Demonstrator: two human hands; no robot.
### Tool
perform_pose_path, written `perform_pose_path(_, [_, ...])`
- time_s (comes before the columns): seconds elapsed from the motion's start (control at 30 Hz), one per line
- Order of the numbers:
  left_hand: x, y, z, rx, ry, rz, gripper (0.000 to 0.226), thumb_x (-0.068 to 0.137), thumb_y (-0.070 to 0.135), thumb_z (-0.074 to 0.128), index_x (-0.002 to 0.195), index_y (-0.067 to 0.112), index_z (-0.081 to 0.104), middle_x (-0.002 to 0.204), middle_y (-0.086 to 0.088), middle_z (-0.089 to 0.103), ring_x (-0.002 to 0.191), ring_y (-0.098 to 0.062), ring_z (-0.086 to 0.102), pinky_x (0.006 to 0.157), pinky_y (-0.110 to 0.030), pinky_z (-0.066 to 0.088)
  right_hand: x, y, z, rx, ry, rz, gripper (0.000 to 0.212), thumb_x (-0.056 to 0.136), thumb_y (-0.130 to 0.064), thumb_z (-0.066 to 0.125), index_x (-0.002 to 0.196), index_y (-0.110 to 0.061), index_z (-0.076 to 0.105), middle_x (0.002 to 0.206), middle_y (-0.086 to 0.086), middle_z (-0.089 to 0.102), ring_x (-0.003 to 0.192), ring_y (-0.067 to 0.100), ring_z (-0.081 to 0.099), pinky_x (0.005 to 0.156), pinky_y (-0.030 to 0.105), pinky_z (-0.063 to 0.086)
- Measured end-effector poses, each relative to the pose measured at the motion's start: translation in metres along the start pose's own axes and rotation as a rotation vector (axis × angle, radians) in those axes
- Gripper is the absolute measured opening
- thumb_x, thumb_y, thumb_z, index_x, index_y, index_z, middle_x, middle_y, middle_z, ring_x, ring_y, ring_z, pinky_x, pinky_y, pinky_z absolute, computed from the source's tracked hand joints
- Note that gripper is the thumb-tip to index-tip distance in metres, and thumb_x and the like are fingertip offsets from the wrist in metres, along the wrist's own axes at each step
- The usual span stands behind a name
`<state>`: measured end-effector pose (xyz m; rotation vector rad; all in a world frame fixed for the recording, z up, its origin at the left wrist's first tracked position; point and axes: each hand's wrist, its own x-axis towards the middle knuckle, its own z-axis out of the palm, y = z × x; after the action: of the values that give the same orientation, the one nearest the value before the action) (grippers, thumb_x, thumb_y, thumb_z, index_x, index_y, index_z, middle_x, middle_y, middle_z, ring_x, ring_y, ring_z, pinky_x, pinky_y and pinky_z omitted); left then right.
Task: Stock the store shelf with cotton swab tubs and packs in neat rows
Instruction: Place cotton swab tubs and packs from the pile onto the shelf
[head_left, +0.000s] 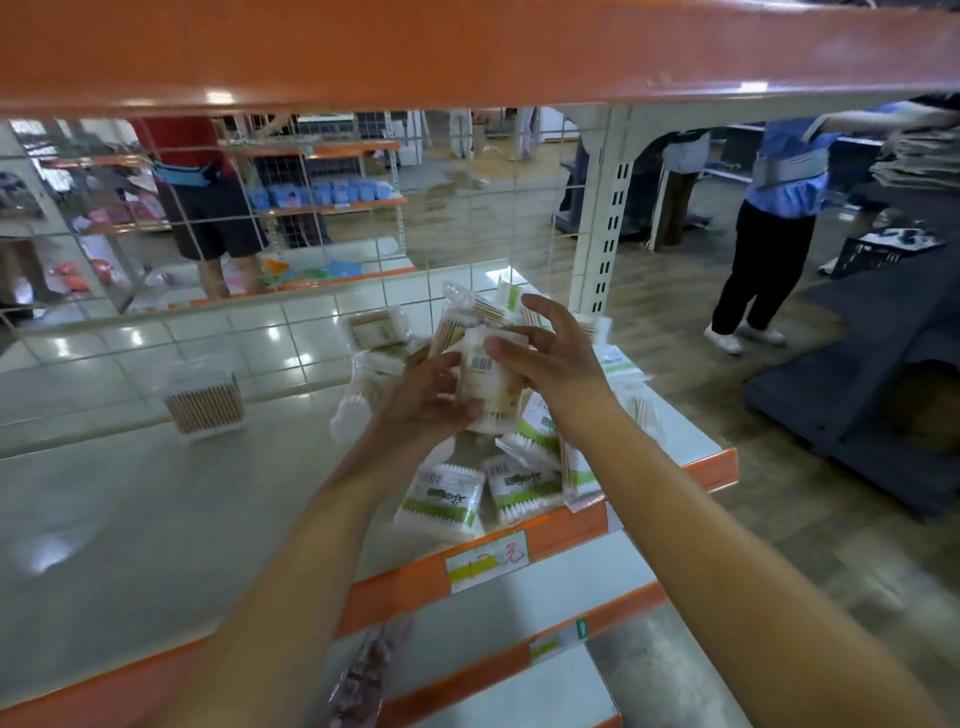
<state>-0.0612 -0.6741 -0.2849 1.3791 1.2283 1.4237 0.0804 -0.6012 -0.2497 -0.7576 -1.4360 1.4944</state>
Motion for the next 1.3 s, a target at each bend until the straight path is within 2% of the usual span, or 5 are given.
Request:
perform_pose_path(0.13, [-0.011, -0.003, 0.003, -0.042, -0.015, -0.029, 0.054, 0.062, 0.02, 0.071, 0.114, 0.029, 0.056, 0.094, -0.002, 0.066, 0.084, -0.011, 0.065, 0.071, -0.025, 0.05, -0.01, 0.003, 0.002, 0.018, 0.001, -0.005, 0.057, 0.076, -0.002, 0.071, 0.124, -0.017, 0.045, 0.108, 0.01, 0.063, 0.094, 0.018, 0.062, 0.077, 0.027, 0.054])
perform_pose_path(0.43, [-0.036, -0.015, -0.006, -0.137, -0.017, -0.058, 0.068, 0.068, 0.027, 0.072, 0.131, 0.024, 0.048, 0.119, -0.014, 0.062, 0.113, -0.033, 0.057, 0.096, -0.058, 0.043, -0.023, 0.011, 0.022, 0.051, -0.005, -0.034, 0.052, 0.076, -0.001, 0.071, 0.119, -0.019, 0.049, 0.089, -0.002, 0.065, 0.078, 0.008, 0.065, 0.066, 0.025, 0.053])
perform_pose_path(0.67, [-0.059, -0.009, -0.025, -0.143, 0.071, -0.028, 0.061, 0.065, 0.009, 0.071, 0.123, 0.017, 0.053, 0.111, -0.001, 0.068, 0.106, -0.017, 0.062, 0.083, -0.026, 0.049, -0.035, 0.015, 0.057, 0.127, -0.038, -0.026, 0.048, 0.075, 0.001, 0.071, 0.11, -0.023, 0.051, 0.103, 0.011, 0.064, 0.096, 0.023, 0.064, 0.076, 0.032, 0.056])
perform_pose_path(0.83, [-0.08, 0.005, -0.066, -0.186, 0.224, -0.004, 0.075, 0.05, 0.016, 0.077, 0.121, 0.02, 0.052, 0.094, 0.002, 0.071, 0.09, -0.013, 0.065, 0.073, -0.023, 0.051, -0.045, 0.018, 0.084, 0.238, -0.058, -0.017, 0.06, 0.072, 0.007, 0.071, 0.119, -0.02, 0.045, 0.105, 0.017, 0.058, 0.1, 0.031, 0.06, 0.089, 0.048, 0.049])
perform_pose_path(1.3, [-0.154, 0.043, -0.168, 0.129, 0.433, 0.044, 0.064, 0.058, 0.007, 0.083, 0.11, 0.033, 0.056, 0.094, 0.018, 0.065, 0.09, 0.004, 0.061, 0.079, -0.018, 0.051, -0.109, 0.043, 0.226, -0.371, -0.321, -0.08, 0.08, 0.07, -0.013, 0.079, 0.134, -0.029, 0.034, 0.096, -0.018, 0.053, 0.083, 0.004, 0.059, 0.072, 0.021, 0.054])
